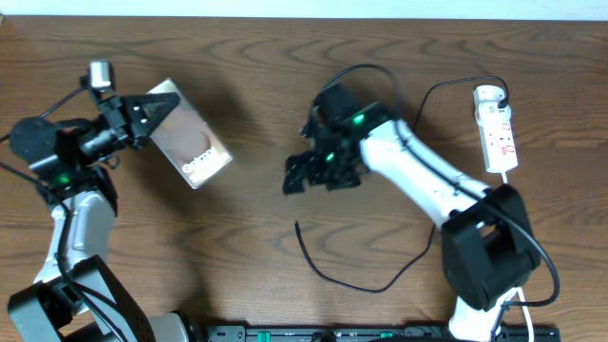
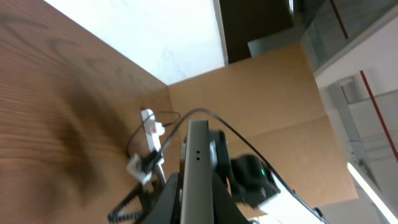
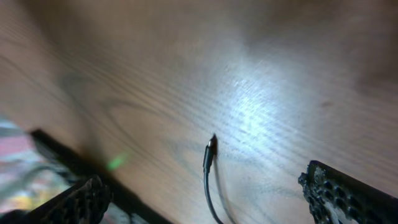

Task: Plug charger to phone and switch on socket
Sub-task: 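Move the right gripper down to the black cable's plug end, then close the right gripper on the black USB plug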

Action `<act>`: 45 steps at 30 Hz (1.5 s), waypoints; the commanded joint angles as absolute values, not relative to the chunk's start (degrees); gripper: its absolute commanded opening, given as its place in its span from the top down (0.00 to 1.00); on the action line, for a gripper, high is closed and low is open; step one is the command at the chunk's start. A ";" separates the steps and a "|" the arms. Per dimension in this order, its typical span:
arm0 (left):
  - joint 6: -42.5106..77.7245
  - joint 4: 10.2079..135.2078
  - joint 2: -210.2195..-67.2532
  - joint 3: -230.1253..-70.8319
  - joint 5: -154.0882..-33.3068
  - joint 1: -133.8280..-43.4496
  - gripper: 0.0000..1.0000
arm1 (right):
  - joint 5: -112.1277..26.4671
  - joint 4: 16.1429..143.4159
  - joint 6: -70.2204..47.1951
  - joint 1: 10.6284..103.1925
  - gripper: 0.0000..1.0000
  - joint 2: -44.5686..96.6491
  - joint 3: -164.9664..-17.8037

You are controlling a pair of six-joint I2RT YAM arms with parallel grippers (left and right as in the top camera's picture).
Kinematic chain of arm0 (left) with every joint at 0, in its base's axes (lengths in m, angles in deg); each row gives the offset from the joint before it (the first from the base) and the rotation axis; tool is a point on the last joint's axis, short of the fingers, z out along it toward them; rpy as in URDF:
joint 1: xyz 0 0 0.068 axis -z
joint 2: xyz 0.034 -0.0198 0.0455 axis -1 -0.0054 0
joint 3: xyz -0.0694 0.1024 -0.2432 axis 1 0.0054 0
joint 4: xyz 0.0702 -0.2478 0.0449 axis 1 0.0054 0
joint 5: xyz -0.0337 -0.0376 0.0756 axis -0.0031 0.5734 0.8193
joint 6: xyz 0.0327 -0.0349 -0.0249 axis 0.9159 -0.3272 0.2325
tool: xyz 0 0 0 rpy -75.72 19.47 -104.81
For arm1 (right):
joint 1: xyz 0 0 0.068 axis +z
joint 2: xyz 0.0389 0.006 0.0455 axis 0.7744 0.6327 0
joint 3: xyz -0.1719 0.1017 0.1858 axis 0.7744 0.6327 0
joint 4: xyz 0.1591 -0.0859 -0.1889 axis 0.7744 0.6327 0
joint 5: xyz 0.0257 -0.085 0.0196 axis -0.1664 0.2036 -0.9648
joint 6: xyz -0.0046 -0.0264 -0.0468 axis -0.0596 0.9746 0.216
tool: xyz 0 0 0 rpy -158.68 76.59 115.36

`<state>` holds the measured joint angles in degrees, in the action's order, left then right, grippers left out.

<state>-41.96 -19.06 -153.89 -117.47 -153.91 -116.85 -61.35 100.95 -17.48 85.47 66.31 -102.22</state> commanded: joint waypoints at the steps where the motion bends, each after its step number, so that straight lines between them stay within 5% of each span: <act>1: -40.89 -19.41 -153.26 -118.68 -156.12 -119.95 0.93 | -53.25 101.01 -20.82 89.34 0.01 66.03 -101.67; 22: -39.17 -18.62 -153.26 -118.35 -156.10 -121.87 0.93 | -42.64 96.12 -32.98 101.44 0.10 66.03 -89.98; 28: -39.14 -18.64 -153.26 -118.35 -156.10 -121.87 0.93 | -42.16 95.18 -35.45 101.75 0.27 66.03 -88.38; 30: -39.14 -18.62 -153.26 -118.35 -156.10 -121.87 0.93 | -41.42 95.13 -36.63 101.75 0.40 66.03 -88.10; 45: -37.86 -18.62 -153.26 -117.54 -156.10 -121.87 0.93 | -40.74 93.19 -37.98 99.32 0.50 67.69 -88.07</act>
<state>-38.82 -18.32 -153.89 -117.45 -155.79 -121.63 -41.75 93.39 -36.52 100.46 66.55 -88.47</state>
